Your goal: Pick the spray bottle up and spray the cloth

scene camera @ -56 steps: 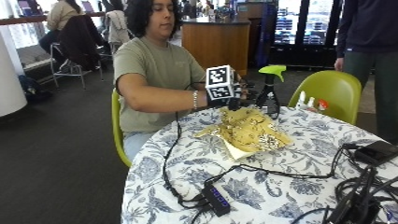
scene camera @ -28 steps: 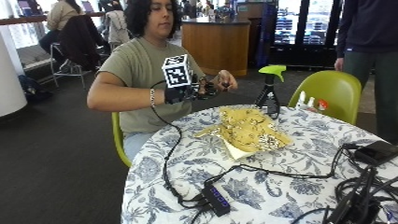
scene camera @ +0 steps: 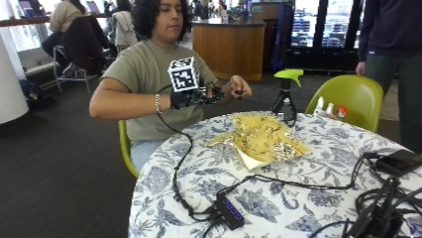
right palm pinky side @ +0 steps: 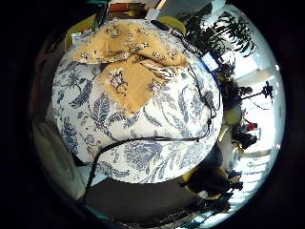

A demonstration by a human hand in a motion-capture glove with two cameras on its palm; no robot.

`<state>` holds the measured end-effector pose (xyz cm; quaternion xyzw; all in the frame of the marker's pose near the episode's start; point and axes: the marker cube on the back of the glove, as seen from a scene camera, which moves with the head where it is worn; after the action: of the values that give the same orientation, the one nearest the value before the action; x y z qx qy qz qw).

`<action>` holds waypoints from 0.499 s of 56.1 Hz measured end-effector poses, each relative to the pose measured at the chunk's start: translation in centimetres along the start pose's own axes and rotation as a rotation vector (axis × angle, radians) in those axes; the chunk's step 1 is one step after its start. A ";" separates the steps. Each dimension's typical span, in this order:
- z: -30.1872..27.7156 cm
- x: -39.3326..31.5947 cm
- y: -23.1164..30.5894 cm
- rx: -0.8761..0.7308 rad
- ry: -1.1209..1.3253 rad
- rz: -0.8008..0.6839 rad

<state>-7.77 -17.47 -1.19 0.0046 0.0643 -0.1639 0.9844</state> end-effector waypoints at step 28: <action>0.6 0.1 0.7 -0.022 -0.015 -0.002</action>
<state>-7.39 -16.83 -0.58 -0.0074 0.0589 -0.1643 0.9846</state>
